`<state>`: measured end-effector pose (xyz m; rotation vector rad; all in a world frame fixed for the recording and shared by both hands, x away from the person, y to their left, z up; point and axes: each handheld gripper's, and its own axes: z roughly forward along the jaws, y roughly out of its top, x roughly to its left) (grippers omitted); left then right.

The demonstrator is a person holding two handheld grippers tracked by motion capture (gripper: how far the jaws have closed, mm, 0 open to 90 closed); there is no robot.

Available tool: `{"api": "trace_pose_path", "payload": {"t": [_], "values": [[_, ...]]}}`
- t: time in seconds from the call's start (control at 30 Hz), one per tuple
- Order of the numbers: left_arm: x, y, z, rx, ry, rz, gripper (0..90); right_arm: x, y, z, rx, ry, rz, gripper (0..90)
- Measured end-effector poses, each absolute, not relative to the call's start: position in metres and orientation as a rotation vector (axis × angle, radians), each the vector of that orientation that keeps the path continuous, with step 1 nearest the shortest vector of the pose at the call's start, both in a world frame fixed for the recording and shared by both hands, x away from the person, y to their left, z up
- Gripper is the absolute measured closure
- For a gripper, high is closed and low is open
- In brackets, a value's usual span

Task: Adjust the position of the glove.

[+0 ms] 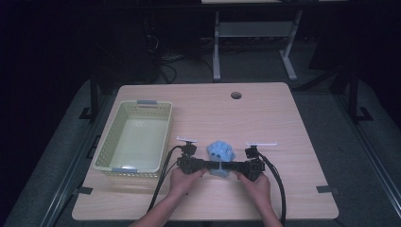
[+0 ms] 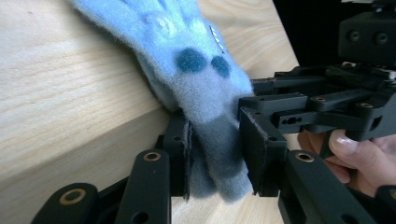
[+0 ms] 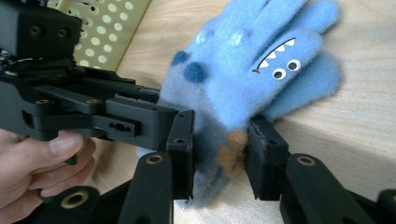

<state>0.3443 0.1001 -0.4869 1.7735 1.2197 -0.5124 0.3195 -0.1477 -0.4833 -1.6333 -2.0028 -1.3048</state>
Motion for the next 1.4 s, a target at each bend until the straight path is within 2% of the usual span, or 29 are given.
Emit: {"api": "trace_pose_path", "payload": {"t": [0.17,0.37,0.83,1.4], "values": [[0.347,0.101,-0.491,1.748,1.218,-0.555,68.8,0.319,-0.148,-0.483,-1.611,-2.008,-1.326,72.2],[0.347,0.098,-0.492,1.734,1.205,-0.572,69.3,0.318,-0.151,-0.479,-1.595,-2.046,-1.33,74.5],[0.345,0.093,-0.488,1.712,1.167,-0.565,69.6,0.314,-0.155,-0.469,-1.604,-2.094,-1.342,75.2],[0.344,0.081,-0.457,1.73,1.059,-0.536,69.5,0.303,-0.17,-0.442,-1.608,-2.082,-1.453,75.3]]}}
